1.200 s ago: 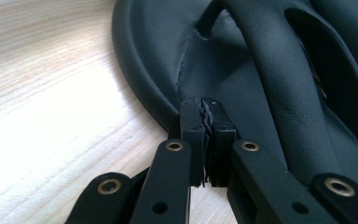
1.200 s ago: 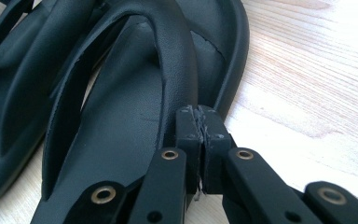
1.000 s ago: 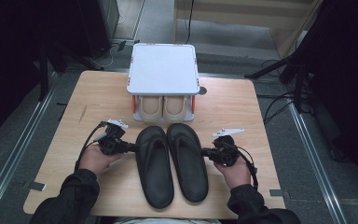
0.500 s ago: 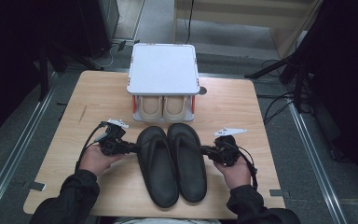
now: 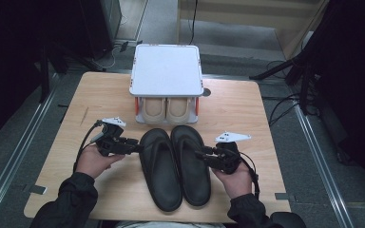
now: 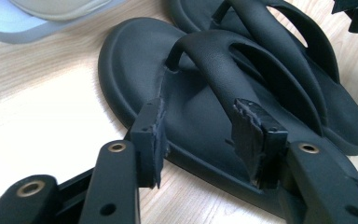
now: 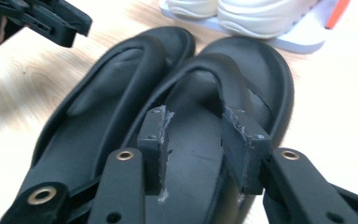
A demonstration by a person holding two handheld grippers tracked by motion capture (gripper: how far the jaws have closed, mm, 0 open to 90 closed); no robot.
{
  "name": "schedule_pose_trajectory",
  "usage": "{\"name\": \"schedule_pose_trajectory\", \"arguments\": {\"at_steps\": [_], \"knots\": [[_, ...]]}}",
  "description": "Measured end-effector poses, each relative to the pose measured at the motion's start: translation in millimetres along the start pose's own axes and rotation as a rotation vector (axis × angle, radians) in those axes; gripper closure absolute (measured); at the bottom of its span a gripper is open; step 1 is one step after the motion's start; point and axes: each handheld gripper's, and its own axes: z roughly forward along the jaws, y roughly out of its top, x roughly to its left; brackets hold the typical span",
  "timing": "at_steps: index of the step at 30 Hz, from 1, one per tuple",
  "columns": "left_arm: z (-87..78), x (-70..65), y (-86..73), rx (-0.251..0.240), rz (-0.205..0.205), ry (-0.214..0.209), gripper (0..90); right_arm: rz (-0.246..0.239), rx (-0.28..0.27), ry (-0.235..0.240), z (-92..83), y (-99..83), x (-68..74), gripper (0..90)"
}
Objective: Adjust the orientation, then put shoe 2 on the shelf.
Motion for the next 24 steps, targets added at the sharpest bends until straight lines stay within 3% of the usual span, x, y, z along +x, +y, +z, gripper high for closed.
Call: {"name": "schedule_pose_trajectory", "arguments": {"at_steps": [5, 15, 24], "knots": [[-1.7, 2.6, 0.5, -0.010, 0.000, 0.009, 51.9, 0.005, -0.029, 0.018, 0.1, -1.1, 6.0, 55.6], [-2.3, 4.4, 0.8, -0.020, 0.009, 0.021, 49.0, 0.007, -0.030, 0.018, 6.1, -3.1, 12.7, 49.5], [-4.2, 7.7, -0.1, -0.030, -0.013, 0.023, 45.9, -0.025, -0.036, 0.004, 11.2, -3.3, 24.2, 45.2]]}}
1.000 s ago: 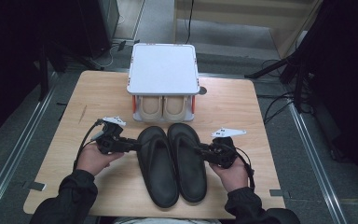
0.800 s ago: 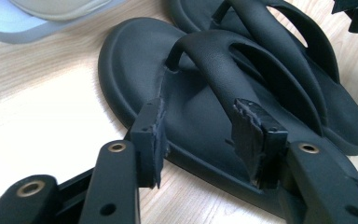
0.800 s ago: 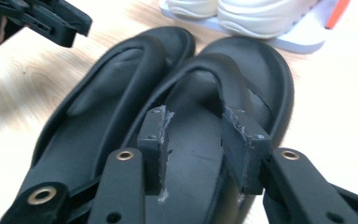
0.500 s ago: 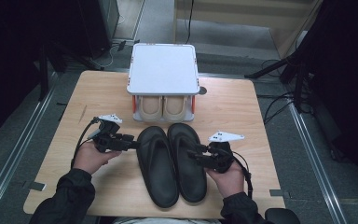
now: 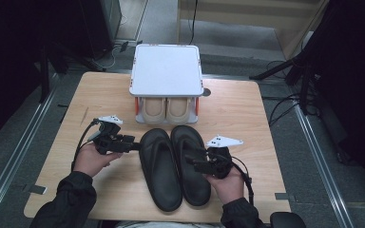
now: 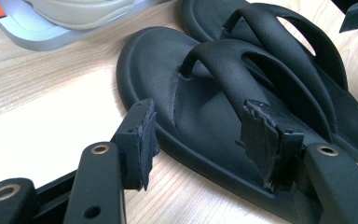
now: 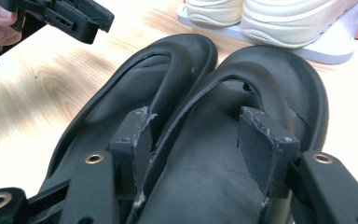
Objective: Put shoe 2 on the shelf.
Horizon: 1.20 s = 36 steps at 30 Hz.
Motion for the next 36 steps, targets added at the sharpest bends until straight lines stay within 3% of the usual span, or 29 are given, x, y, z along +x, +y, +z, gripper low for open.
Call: {"name": "schedule_pose_trajectory", "arguments": {"at_steps": [13, 20, 23, 36], "knots": [[-0.3, 1.7, -0.2, -0.014, -0.003, 0.011, 45.3, -0.027, 0.017, 0.003, 14.9, -4.6, 16.6, 47.2], [0.0, 1.7, 0.2, -0.015, -0.005, 0.006, 45.2, -0.051, 0.032, -0.053, 27.5, -4.1, 28.1, 45.9], [0.1, 1.5, 0.4, -0.021, -0.006, 0.003, 45.2, -0.029, 0.035, -0.086, 31.7, -5.0, 30.4, 44.8], [-1.4, 6.9, 1.8, -0.034, -0.035, -0.010, 44.8, 0.086, 0.073, -0.105, 65.5, -4.5, 34.2, 41.0]]}}
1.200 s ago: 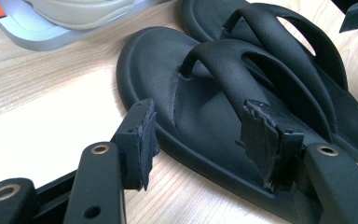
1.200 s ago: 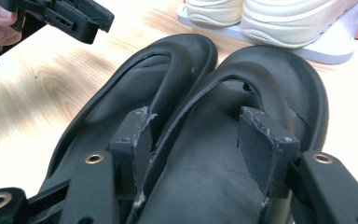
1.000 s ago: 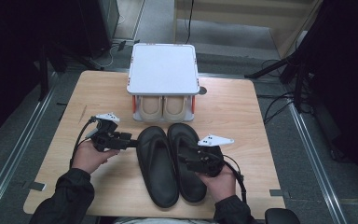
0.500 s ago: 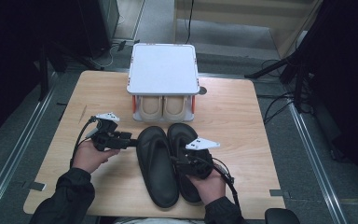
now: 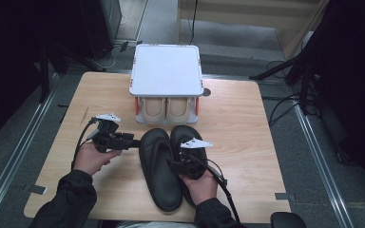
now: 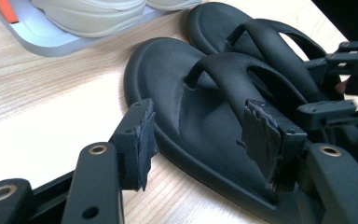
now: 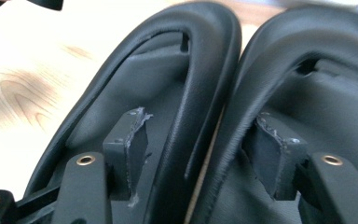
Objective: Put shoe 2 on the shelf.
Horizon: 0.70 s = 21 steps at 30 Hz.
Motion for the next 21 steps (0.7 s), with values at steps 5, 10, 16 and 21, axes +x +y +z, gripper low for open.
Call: {"name": "schedule_pose_trajectory", "arguments": {"at_steps": [5, 10, 16, 21], "knots": [[-1.3, 1.9, 0.4, -0.013, -0.010, 0.001, 44.8, 0.026, 0.002, -0.038, 9.6, 2.8, 5.2, 42.7], [-0.5, 1.3, 0.5, -0.010, -0.008, 0.004, 44.9, 0.062, 0.009, -0.064, 16.5, 5.7, 5.5, 47.7], [-0.7, 1.9, 0.6, -0.013, -0.010, 0.002, 45.1, 0.070, 0.015, -0.093, 15.6, 6.5, 5.0, 57.3], [-1.4, 2.2, 0.7, -0.012, -0.007, 0.002, 45.6, 0.072, 0.018, -0.099, 15.3, 6.4, 5.1, 63.5]]}}
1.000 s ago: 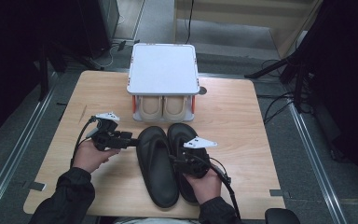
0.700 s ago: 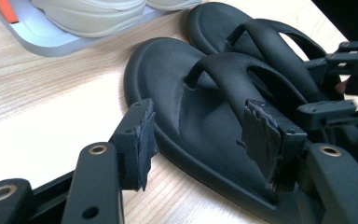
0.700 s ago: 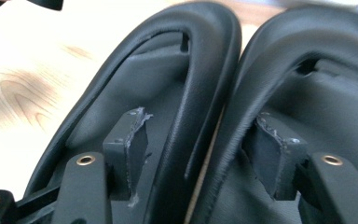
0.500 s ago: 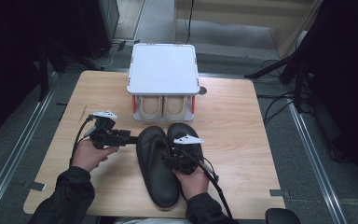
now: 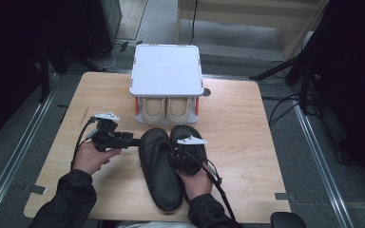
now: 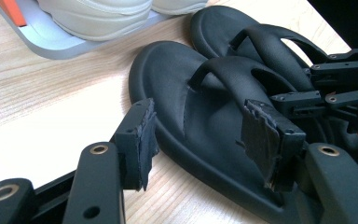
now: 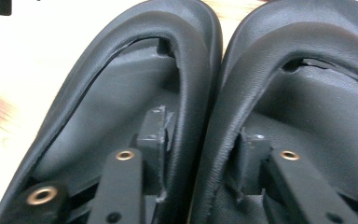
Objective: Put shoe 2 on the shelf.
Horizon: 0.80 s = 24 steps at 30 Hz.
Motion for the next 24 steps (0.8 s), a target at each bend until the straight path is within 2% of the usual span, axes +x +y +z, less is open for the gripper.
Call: {"name": "schedule_pose_trajectory", "arguments": {"at_steps": [3, 14, 24], "knots": [[0.2, -0.1, 0.0, 0.000, -0.001, -0.001, 45.6, 0.003, -0.004, -0.019, -0.4, -0.6, -0.5, 68.7], [1.4, -0.7, 0.4, -0.001, -0.002, -0.002, 46.1, 0.100, 0.002, -0.017, -2.3, 0.5, -2.1, 73.1], [1.5, -0.4, 1.0, 0.001, -0.002, 0.003, 45.9, 0.123, 0.011, -0.026, -5.9, 0.6, -6.4, 75.3]]}}
